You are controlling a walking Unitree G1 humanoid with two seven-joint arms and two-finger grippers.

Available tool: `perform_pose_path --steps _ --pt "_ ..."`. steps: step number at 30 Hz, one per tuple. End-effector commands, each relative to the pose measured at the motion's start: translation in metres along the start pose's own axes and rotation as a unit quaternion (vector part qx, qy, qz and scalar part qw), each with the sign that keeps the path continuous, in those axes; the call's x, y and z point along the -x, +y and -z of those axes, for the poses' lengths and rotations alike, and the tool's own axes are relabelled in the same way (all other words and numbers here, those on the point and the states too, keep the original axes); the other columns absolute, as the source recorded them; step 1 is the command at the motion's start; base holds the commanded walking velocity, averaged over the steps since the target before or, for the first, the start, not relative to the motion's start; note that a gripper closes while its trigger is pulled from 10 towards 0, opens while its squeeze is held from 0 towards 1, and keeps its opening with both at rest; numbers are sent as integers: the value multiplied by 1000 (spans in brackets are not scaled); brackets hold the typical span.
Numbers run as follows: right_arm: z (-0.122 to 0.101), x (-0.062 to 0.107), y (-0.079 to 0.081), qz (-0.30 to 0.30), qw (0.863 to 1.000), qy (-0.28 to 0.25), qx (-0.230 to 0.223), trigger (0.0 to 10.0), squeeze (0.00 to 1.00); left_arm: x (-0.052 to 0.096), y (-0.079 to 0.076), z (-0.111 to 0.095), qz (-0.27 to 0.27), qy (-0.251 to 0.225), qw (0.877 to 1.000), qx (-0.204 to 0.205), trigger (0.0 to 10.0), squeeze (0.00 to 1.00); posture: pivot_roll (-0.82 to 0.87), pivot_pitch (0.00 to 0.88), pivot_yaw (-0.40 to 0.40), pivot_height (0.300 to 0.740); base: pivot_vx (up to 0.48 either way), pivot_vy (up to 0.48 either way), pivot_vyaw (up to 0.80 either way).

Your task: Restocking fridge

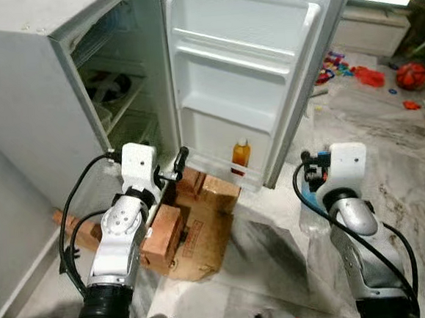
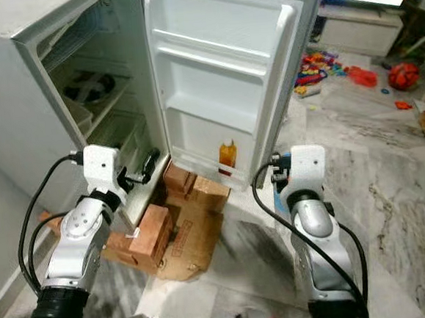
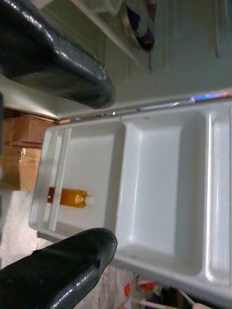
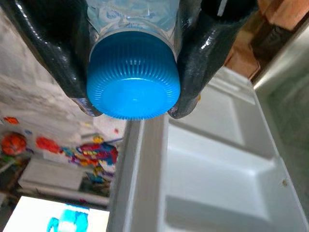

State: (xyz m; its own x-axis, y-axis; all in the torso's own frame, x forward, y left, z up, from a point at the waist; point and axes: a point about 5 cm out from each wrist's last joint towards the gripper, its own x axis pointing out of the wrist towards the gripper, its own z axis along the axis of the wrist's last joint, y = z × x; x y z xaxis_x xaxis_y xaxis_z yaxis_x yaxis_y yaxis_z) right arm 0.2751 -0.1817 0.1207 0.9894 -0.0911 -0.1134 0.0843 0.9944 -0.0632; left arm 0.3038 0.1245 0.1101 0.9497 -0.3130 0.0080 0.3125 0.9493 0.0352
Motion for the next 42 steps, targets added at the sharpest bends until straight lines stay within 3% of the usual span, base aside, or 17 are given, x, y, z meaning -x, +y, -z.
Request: perform_pose_path --steps 1,28,35,42 --pt "-1 0 -9 17 1000 -7 1 10000 0 -3 -7 -1 6 1 1000 -7 10000 0 6 28 -24 740 304 -368 0" --pt "-10 -2 3 -26 999 -38 4 10000 0 -4 -7 1 -6 10 1000 -26 10000 0 3 29 -19 740 456 -35 0" --pt "-1 0 24 -114 993 -10 -10 10000 0 -5 -10 2 -6 12 1000 -28 10000 0 -1 28 -18 740 480 0 0" --pt "-3 3 34 -152 988 -19 2 10000 0 -5 -10 6 -18 21 999 -18 10000 0 -1 28 -18 740 424 0 0"
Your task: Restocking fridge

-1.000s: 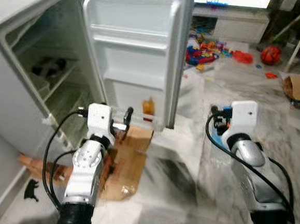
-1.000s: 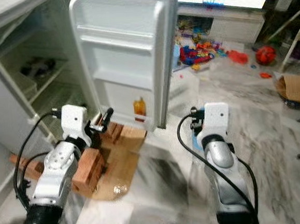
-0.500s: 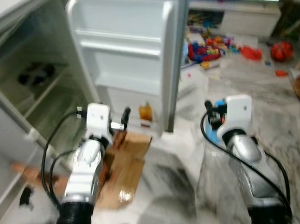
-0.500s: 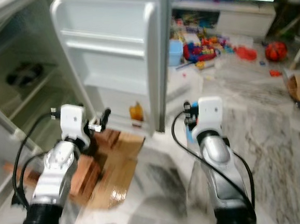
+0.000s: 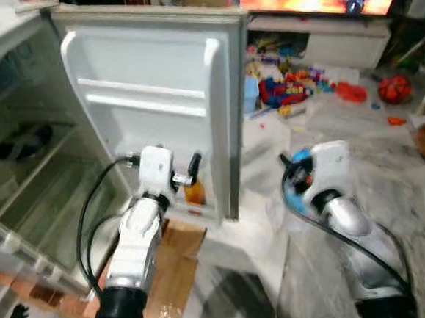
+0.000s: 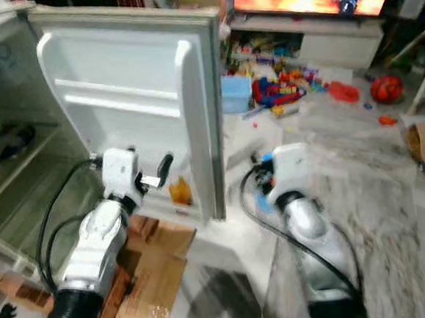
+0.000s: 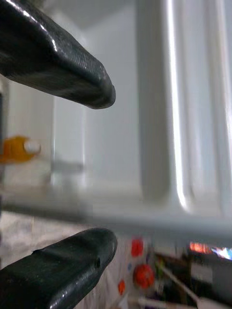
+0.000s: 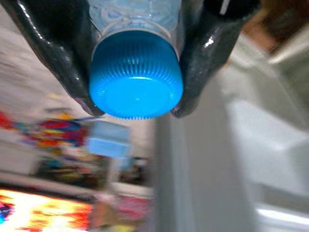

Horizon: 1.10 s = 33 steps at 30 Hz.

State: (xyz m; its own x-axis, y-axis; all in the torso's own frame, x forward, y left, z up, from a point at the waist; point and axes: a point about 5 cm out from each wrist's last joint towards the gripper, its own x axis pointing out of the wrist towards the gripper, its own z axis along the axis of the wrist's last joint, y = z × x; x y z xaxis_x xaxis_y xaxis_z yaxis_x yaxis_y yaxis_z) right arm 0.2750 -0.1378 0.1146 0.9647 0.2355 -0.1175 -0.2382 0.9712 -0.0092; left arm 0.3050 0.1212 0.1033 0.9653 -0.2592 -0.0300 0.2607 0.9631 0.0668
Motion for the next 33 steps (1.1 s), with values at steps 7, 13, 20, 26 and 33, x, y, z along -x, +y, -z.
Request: perform_pose_path --steps 7,13,20,26,33 --pt "-11 1 3 -55 998 -26 35 10000 0 5 -2 5 -13 13 1000 10 10000 0 5 23 -19 740 40 0 0" --pt "-20 -1 18 -107 991 -51 59 10000 0 9 0 8 -20 21 1000 6 10000 0 11 20 -22 740 0 0 630" --pt "-23 -4 26 -145 987 -54 48 10000 0 11 3 9 -34 27 999 14 10000 0 18 18 -23 740 0 0 796" --pt "-25 -13 25 -160 984 -54 58 10000 0 10 1 10 -27 33 999 5 10000 0 16 17 -21 740 0 0 233" --pt "-35 -20 20 -157 981 -78 79 10000 0 8 1 8 -33 32 999 6 10000 0 17 16 -23 740 0 -77 195"
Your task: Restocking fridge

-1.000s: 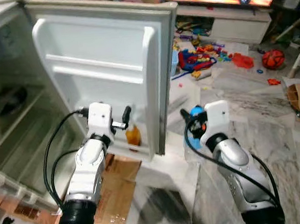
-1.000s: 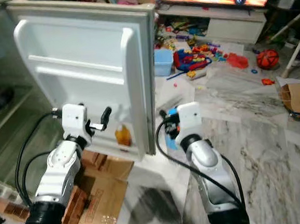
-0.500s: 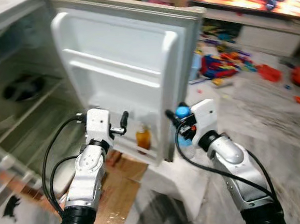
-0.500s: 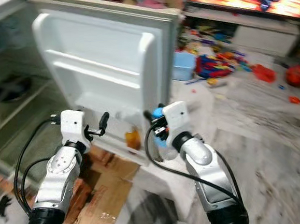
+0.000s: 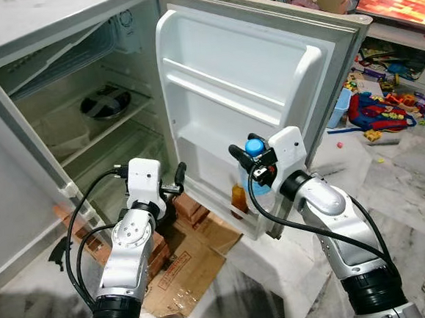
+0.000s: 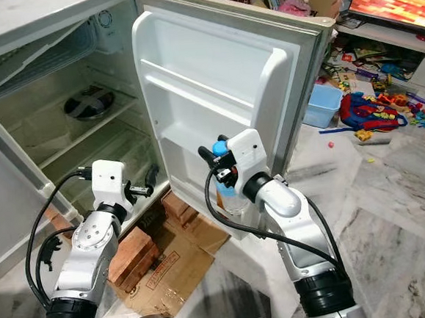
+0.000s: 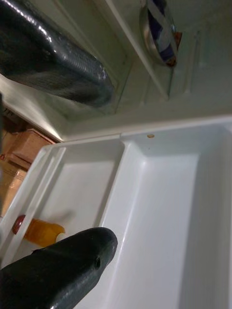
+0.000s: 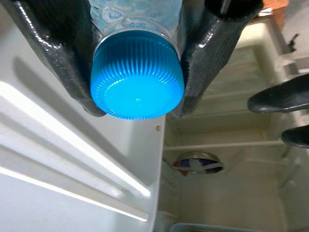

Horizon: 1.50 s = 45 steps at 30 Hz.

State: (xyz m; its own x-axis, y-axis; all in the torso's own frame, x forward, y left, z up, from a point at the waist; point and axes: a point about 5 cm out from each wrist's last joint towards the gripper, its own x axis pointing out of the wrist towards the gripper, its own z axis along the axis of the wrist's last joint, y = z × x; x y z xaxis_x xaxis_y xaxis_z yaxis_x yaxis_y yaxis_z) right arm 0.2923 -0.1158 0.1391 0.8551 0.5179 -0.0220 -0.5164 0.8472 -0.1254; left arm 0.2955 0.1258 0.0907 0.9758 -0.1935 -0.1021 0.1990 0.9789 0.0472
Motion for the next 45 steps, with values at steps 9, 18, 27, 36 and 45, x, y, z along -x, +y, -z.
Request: perform_pose_path --steps 9,18,27,36,45 --pt "-7 -4 8 -21 999 -26 15 10000 0 -1 2 -3 -10 -1 1000 1 10000 0 16 16 -21 740 134 -315 800" --pt "-3 -7 -1 -2 1000 -19 14 10000 0 -2 2 -1 -18 10 1000 4 10000 0 11 16 -20 740 0 0 265" --pt "0 -13 -15 47 998 -6 49 10000 0 -1 2 0 -19 12 1000 6 10000 0 14 14 -26 740 247 0 0" --pt "9 -15 -60 181 983 29 19 10000 0 -1 2 1 -17 15 1000 5 10000 0 13 15 -25 740 376 0 0" --pt "15 -8 -83 265 963 52 23 10000 0 -1 1 1 -18 15 1000 14 10000 0 16 17 -26 740 421 0 0"
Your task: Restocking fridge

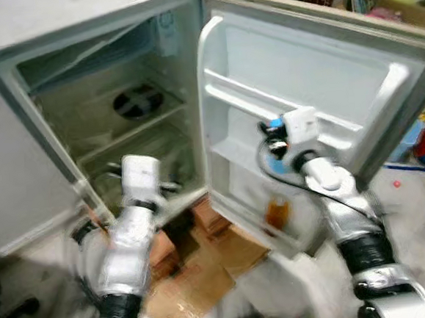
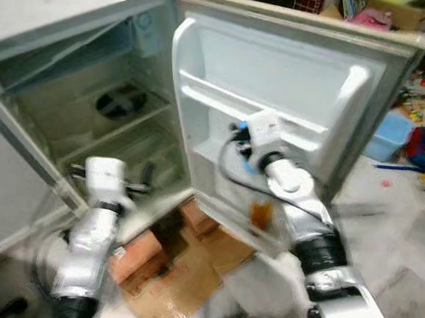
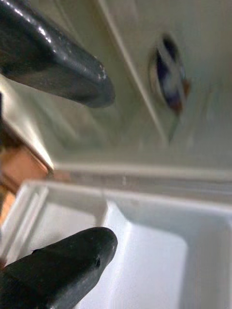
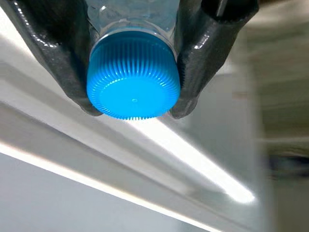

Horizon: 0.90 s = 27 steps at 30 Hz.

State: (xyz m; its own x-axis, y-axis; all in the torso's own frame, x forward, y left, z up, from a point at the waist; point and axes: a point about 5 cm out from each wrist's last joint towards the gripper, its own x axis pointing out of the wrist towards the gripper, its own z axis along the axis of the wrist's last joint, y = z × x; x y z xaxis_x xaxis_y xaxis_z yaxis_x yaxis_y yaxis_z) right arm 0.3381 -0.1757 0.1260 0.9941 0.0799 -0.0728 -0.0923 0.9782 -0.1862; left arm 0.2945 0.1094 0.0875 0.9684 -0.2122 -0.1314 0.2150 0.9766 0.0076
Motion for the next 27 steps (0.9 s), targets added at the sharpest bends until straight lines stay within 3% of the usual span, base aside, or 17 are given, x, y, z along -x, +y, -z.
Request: perform_pose_path --steps 1,10,17,27 --pt "-8 -3 -11 46 999 -12 -5 10000 0 2 17 -2 -28 -1 1000 -2 10000 0 18 17 -27 740 0 0 0" --pt "-15 7 1 -10 998 -56 -21 10000 0 3 18 -2 -32 -3 999 9 10000 0 22 19 -28 740 0 0 0" --pt "0 39 28 -59 996 -62 -30 10000 0 6 17 -4 -32 -10 999 0 10000 0 20 23 -28 740 0 0 0" --pt "1 50 41 -74 994 -64 -42 10000 0 5 15 -4 -26 -11 1000 3 10000 0 17 22 -29 740 0 -472 0"
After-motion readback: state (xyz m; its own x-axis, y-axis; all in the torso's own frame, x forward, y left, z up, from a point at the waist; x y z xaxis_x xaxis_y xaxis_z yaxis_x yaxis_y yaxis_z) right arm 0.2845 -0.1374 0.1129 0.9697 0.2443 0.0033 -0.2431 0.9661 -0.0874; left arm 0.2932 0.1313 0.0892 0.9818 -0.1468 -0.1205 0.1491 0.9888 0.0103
